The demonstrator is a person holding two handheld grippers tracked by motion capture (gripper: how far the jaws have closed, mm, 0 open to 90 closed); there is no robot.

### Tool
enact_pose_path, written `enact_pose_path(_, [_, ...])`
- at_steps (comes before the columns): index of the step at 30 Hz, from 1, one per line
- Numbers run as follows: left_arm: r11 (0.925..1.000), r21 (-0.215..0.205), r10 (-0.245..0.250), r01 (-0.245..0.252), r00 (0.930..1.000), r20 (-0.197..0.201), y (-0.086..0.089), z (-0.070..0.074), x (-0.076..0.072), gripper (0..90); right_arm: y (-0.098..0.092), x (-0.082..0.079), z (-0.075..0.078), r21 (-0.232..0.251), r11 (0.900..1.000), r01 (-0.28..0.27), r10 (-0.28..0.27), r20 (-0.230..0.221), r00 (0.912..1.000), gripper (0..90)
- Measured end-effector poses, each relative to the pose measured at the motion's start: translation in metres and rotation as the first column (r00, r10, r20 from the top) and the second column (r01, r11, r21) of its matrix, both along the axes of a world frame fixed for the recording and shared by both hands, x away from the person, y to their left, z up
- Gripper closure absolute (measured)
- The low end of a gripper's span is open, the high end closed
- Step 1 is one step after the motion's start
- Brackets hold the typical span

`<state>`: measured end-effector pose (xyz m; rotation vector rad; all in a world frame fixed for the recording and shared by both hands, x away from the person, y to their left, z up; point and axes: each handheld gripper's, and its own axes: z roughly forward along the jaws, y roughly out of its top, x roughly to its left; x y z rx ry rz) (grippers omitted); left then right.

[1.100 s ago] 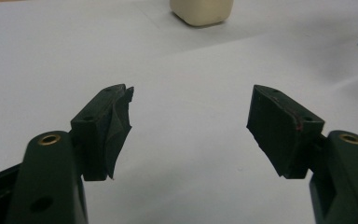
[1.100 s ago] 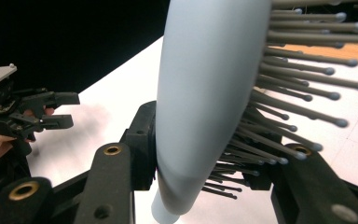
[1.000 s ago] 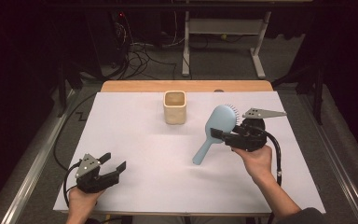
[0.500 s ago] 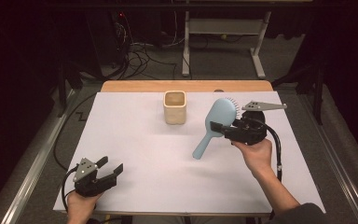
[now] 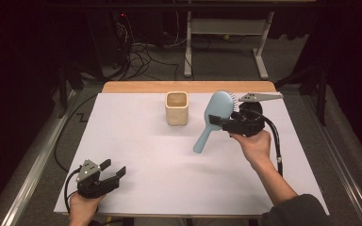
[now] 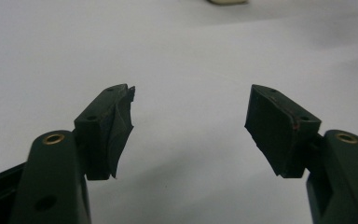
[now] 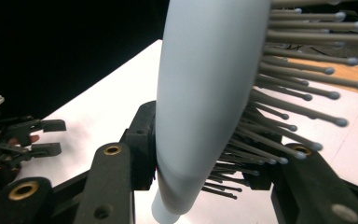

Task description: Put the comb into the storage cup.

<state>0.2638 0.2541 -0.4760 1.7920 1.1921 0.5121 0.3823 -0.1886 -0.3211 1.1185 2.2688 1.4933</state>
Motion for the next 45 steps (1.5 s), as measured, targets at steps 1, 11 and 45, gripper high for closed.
enact_pose_path(1, [1.0, 0.0, -0.002, 0.002, 1.0, 0.002, 0.0, 0.0, 0.0, 32.4, 0.002, 0.002, 0.0, 0.002, 1.0, 0.0, 0.0, -0.001, 1.0, 56.1])
enact_pose_path(11, [1.0, -0.005, -0.001, 0.001, 1.0, 0.008, 0.001, 0.0, 0.001, 32.0, 0.013, 0.021, 0.003, -0.006, 1.0, 0.018, -0.018, -0.003, 0.9998, 56.1])
enact_pose_path(45, [0.9997, -0.023, 0.002, -0.001, 0.9996, 0.028, 0.002, 0.003, -0.002, 32.1, 0.037, 0.082, 0.031, -0.026, 0.99, 0.138, -0.138, -0.004, 0.9904, 56.1])
